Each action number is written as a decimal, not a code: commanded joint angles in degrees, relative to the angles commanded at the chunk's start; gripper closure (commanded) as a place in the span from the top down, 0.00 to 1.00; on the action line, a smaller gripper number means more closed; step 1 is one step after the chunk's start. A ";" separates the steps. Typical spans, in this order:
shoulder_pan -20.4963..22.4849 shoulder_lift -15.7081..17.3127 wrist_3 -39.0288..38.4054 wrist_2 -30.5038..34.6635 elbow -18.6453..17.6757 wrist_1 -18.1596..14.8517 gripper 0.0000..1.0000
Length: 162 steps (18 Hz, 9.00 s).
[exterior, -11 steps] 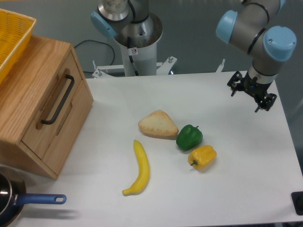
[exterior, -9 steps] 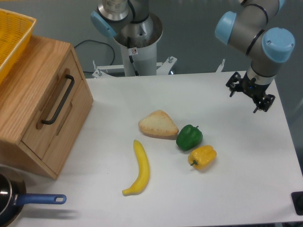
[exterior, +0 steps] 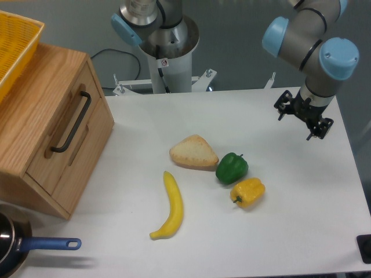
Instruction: Slide open the top drawer
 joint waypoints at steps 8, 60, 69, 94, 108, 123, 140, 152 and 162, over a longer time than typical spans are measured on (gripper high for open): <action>-2.45 4.12 -16.08 0.09 -3.34 -0.26 1.00; -41.31 15.91 -63.82 -18.54 0.61 -13.36 1.00; -42.27 14.68 -64.00 -18.54 0.53 -13.18 1.00; -42.71 13.27 -64.61 -18.28 0.26 -13.09 1.00; -43.24 12.39 -64.62 -17.58 0.17 -12.75 1.00; -42.63 12.57 -62.07 -10.90 0.79 -12.57 1.00; -40.78 12.22 -58.99 -6.68 2.46 -12.57 1.00; -37.35 12.22 -54.42 -4.22 2.37 -12.57 1.00; -34.90 12.04 -52.49 -3.52 2.46 -12.57 1.00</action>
